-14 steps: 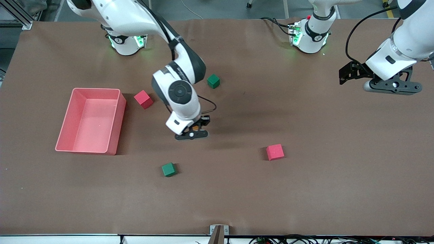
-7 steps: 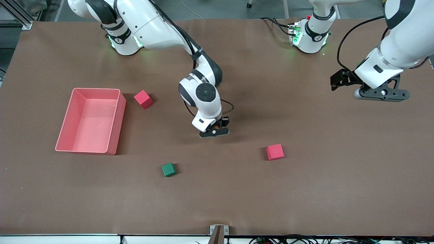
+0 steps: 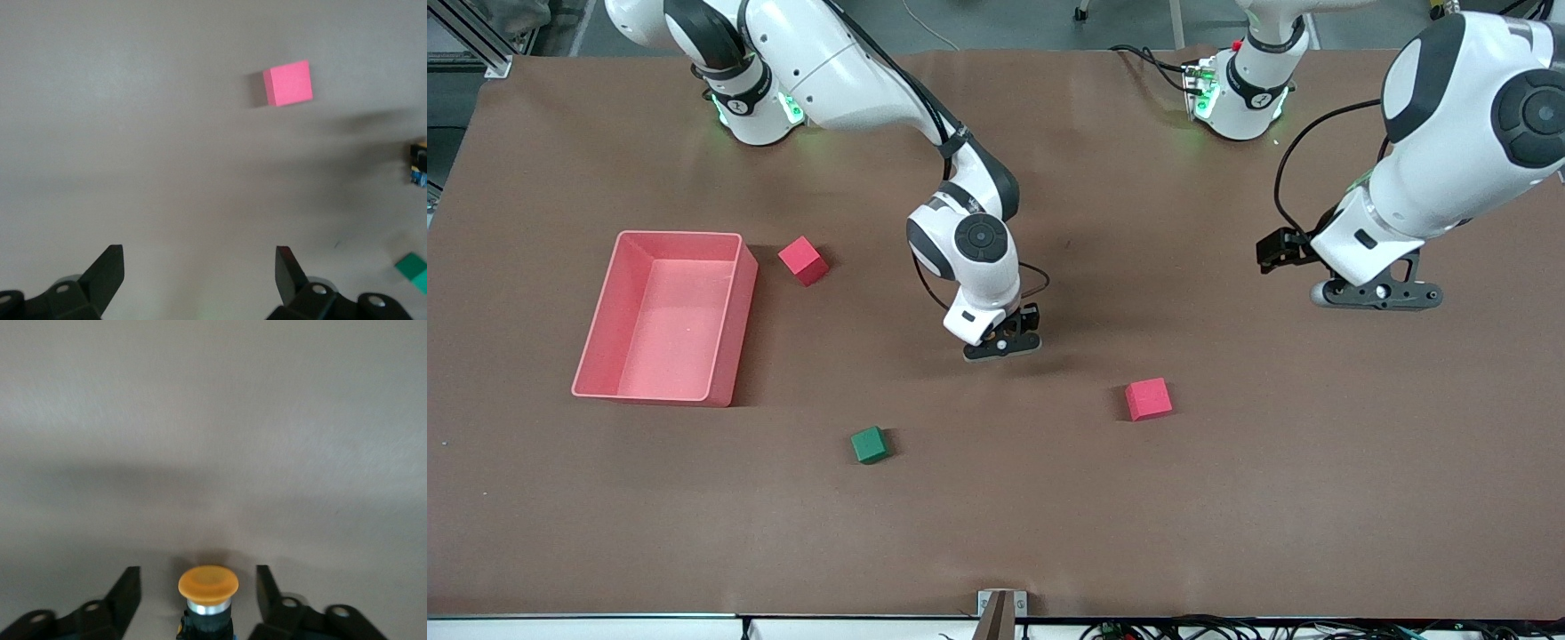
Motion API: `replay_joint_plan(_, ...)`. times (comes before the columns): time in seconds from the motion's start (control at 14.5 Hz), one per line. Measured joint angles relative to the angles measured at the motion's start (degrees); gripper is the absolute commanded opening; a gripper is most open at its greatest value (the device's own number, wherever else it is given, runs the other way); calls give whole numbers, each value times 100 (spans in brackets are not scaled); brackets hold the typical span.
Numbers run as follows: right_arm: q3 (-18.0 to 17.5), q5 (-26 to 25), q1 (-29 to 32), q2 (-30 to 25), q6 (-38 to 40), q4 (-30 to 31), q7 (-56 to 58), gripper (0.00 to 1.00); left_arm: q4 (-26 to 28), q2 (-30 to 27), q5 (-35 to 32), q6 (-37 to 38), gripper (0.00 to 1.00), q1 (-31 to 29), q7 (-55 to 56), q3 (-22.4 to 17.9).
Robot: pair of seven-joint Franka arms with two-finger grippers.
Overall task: Place and upright button with both arms
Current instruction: 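Set the button down with the right gripper while the left gripper approaches, then lower the left gripper onto the button and close on it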
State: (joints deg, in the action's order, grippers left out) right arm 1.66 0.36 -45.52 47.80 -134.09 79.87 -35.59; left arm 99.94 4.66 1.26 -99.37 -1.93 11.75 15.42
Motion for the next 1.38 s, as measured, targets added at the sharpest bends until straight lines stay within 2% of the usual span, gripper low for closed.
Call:
replay_joint_plan(0.28, 181, -5, 191, -402, 329, -148, -5, 100, 30, 435, 0, -597, 100, 153, 594, 76)
replay_joint_plan(0.62, 821, -8, 441, -1899, 2334, -264, -4, 100, 139, 1039, -2, -1515, 100, 652, 1306, 92)
replay_joint_plan(0.97, 972, -10, 1155, -3047, 3810, -235, 565, 100, 135, 1871, -588, -2415, 96, 1701, 2755, 110)
replay_joint_plan(1.04, 977, -10, 1329, -3200, 4087, -225, 816, 100, 75, 2058, -701, -2524, 100, 1894, 3002, 111)
replay_joint_plan(1.38, 1005, 8, 2484, -3730, 4917, -190, 2460, 100, -762, 2909, -979, -2626, 100, 2409, 3787, 94)
